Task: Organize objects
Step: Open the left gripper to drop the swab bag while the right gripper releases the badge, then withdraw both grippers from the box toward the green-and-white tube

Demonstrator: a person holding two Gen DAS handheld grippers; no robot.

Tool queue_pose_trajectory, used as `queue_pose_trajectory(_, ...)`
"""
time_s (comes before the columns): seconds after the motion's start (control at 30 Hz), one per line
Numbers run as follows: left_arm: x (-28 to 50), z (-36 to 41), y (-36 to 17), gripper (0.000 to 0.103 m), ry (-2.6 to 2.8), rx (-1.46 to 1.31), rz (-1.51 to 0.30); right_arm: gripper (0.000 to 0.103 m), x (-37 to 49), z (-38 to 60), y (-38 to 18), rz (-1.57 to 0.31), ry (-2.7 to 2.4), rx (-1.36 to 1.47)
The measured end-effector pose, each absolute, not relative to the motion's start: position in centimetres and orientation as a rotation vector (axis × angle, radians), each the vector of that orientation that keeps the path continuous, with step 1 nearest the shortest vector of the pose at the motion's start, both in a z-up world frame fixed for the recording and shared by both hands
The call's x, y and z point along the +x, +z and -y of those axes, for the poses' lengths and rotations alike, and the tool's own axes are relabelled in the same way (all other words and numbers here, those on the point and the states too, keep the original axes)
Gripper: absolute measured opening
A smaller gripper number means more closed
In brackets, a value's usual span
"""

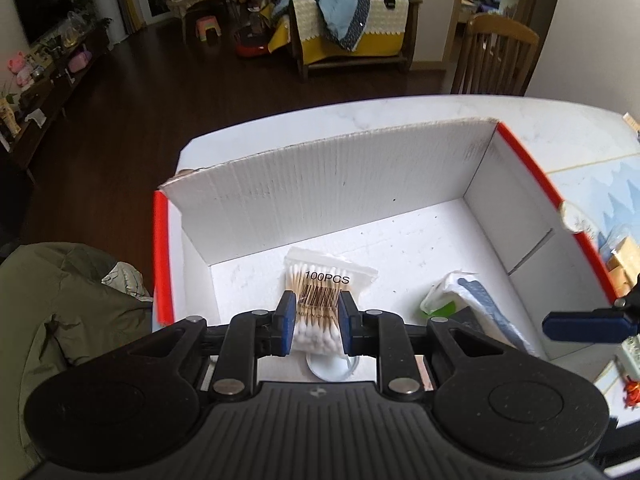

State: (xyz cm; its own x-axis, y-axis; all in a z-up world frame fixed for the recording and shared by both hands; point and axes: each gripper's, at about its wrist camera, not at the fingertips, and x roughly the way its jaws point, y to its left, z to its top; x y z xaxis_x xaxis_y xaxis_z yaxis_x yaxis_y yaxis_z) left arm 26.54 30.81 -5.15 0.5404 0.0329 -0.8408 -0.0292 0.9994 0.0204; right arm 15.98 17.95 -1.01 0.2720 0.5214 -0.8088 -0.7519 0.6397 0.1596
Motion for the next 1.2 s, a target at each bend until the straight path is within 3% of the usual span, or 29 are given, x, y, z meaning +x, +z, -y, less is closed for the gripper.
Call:
queue_pose_trajectory(0.73,17.8,-23.9,0.1,0.021,0.007,-0.001,-0.836,0.074,11.4,-9.0,4.8,-0.791,0.999,-0.222)
queue_pose_trajectory(1.2,14.2,-17.8,1.1,0.021,0.0,-0.027,-0.817,0.08,10.5,-0.7,5.8,-0.752,0.976,-0.136)
